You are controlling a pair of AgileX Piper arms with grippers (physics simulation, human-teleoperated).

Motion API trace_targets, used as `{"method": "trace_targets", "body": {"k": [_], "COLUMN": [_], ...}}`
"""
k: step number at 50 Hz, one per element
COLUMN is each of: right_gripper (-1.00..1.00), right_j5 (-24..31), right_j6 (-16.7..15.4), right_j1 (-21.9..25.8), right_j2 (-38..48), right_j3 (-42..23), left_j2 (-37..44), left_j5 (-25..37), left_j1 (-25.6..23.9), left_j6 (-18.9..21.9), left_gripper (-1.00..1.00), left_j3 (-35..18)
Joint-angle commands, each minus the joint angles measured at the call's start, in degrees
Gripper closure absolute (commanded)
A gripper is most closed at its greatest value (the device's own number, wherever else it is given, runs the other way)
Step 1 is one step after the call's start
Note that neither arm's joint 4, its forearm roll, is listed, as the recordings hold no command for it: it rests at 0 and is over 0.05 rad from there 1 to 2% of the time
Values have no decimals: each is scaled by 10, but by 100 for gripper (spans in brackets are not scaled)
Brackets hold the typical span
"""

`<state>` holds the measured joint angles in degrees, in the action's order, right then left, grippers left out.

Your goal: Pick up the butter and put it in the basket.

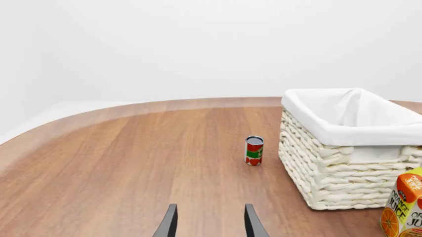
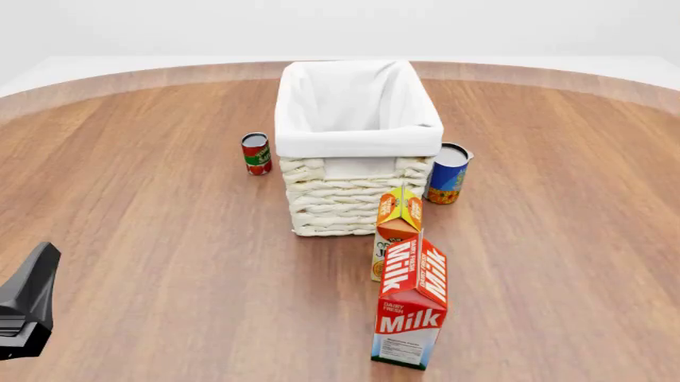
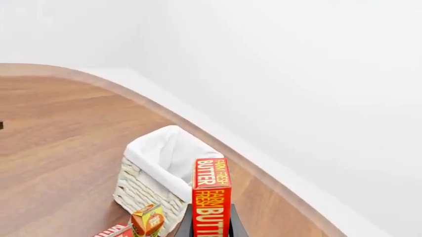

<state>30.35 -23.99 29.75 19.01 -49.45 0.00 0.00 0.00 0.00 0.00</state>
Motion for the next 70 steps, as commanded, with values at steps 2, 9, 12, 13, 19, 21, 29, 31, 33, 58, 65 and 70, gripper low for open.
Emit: {"method": "trace_targets", "body": {"k": [2,9,12,13,19,21,29,31,33,58,65,70], "right_gripper": [100,100,100,100,100,100,100,100,100,100,100,100], "right_j5": [-25,-43,-54,-56,-81,-90,-116,-118,-120,-249,-253,-207], "right_j6": [14,10,11,14,24,23,27,27,27,245,284,313], "right_j1": [16,36,42,45,57,62,74,85,91,103,87,57], "right_j2": [9,25,36,43,98,116,166,178,184,275,324,395], "right_j3": [-3,-1,3,2,-18,-22,-36,-46,-53,-159,-197,-243], "left_j2": [0,0,0,0,0,0,0,0,0,0,0,0], "left_j5": [0,0,0,0,0,0,0,0,0,0,0,0], "left_j1": [0,0,0,0,0,0,0,0,0,0,0,0], "left_j6": [0,0,0,0,0,0,0,0,0,0,0,0], "left_gripper": [-100,-100,-100,-100,-100,-100,-100,-100,-100,-100,-100,-100], "left_j3": [0,0,0,0,0,0,0,0,0,0,0,0]}}
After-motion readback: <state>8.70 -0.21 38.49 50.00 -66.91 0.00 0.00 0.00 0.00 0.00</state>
